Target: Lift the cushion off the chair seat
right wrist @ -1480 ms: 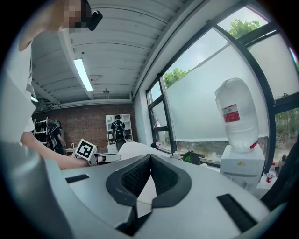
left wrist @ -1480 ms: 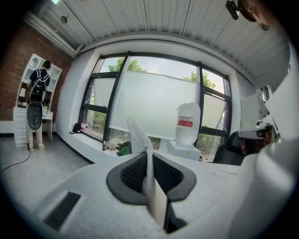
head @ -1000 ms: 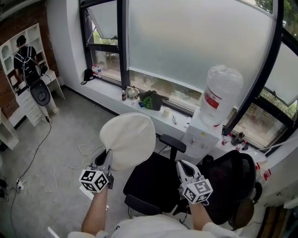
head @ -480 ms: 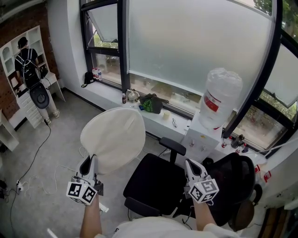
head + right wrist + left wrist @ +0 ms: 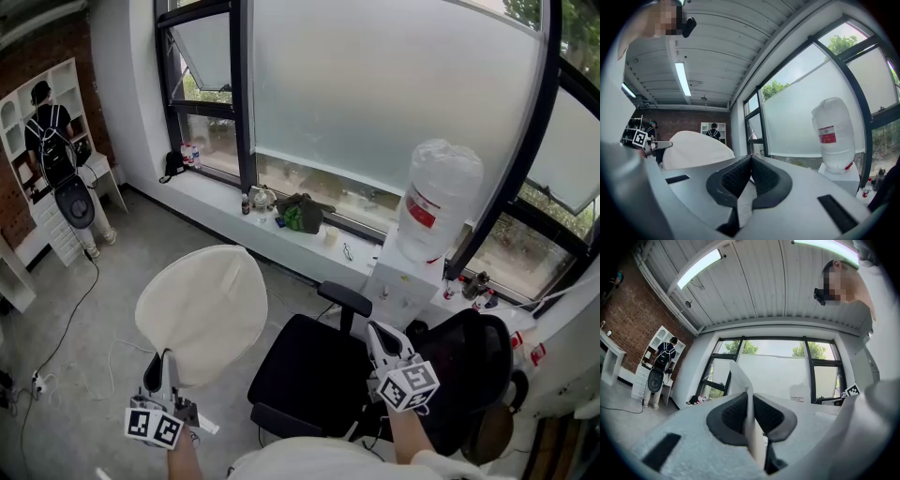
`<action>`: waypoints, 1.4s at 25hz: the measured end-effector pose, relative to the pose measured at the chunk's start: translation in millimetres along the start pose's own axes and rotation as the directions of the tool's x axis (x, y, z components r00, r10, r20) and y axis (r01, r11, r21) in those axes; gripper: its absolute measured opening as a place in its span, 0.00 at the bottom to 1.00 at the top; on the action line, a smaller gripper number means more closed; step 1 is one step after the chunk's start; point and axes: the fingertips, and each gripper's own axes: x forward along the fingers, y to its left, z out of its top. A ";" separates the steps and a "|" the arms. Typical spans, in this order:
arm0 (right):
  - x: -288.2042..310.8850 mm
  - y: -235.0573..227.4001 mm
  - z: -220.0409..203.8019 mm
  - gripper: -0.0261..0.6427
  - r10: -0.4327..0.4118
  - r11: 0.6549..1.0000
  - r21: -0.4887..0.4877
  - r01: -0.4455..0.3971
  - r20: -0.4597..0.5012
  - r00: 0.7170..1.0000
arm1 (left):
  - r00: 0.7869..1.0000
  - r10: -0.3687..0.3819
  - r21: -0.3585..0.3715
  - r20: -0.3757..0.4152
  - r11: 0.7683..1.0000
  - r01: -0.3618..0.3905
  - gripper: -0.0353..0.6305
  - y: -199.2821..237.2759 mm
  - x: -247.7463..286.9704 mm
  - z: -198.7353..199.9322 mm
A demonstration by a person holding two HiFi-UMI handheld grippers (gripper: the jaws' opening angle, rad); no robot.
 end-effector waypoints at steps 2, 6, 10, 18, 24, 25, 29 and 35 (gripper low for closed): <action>-3.3 -2.4 -2.5 0.04 -0.016 1.000 0.008 0.016 -0.004 1.000 | 1.000 0.010 0.011 0.005 1.000 -0.010 0.11 1.5 -9.6 5.1; -5.2 5.0 -9.8 0.04 -0.033 0.999 0.037 0.033 -0.018 0.999 | 1.000 0.014 0.015 -0.002 1.000 -0.014 0.11 4.0 -22.8 12.1; -7.2 16.8 -17.6 0.04 -0.026 0.999 0.040 0.028 -0.040 0.999 | 1.000 0.015 0.009 0.001 1.000 -0.015 0.11 9.1 -25.4 12.0; -8.3 33.0 -19.0 0.04 -0.004 1.000 0.019 0.006 -0.074 0.997 | 0.999 -0.035 -0.026 0.025 0.999 0.035 0.11 -1.2 -24.0 17.0; -0.9 52.2 -20.7 0.04 0.037 0.999 0.019 -0.036 -0.081 0.996 | 0.999 -0.030 -0.026 0.026 0.999 0.031 0.11 -3.4 -36.9 19.2; -0.6 54.4 -21.6 0.04 0.043 0.999 0.020 -0.041 -0.081 0.996 | 0.999 -0.028 -0.023 0.027 0.999 0.028 0.11 -3.3 -39.4 20.0; -0.1 56.9 -22.9 0.04 0.049 0.999 0.025 -0.047 -0.077 0.996 | 0.999 -0.019 -0.019 0.033 1.000 0.020 0.11 -2.5 -46.0 23.6; -1.8 64.6 -19.2 0.04 0.065 0.998 0.017 -0.064 -0.067 0.996 | 0.998 -0.008 -0.028 0.058 1.000 0.009 0.11 -4.0 -57.5 29.0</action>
